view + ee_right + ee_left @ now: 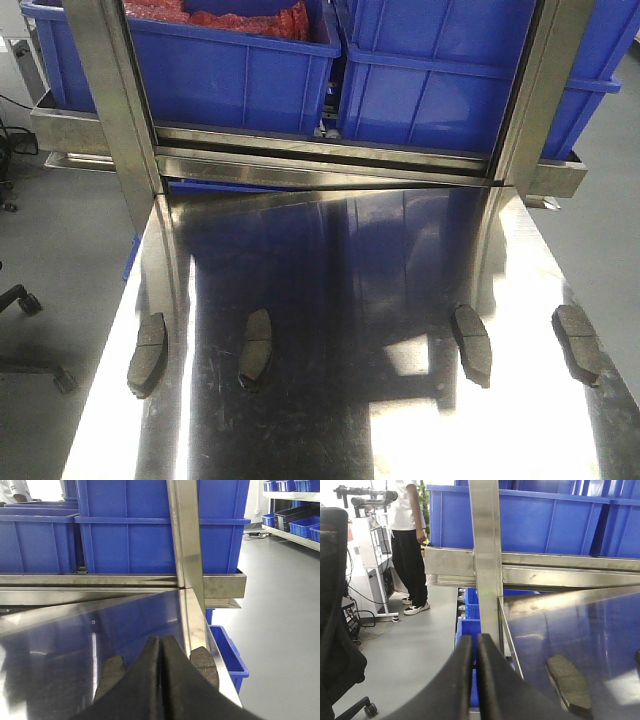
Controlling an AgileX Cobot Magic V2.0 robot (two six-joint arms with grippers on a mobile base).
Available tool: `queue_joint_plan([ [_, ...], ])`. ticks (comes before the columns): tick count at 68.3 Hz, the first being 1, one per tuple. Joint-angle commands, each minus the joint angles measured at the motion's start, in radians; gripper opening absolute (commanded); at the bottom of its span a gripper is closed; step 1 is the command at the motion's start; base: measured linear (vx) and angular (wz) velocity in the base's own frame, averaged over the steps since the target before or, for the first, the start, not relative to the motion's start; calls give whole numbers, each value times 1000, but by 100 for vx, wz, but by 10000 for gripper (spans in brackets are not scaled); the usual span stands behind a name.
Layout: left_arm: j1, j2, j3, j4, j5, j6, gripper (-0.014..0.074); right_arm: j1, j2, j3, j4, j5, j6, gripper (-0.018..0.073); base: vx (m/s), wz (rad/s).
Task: Move and align brake pads A on conveyor
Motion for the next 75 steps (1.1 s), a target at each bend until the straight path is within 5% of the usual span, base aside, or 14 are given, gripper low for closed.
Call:
queue_joint_plan([
  [1, 1, -11, -9, 0, -80, -2, -6, -7, -16, 18, -3, -73, -3, -8, 0, 0],
  [75, 1, -8, -46, 0, -140, -5, -6, -7, -16, 18, -3, -73, -3, -8, 0, 0],
])
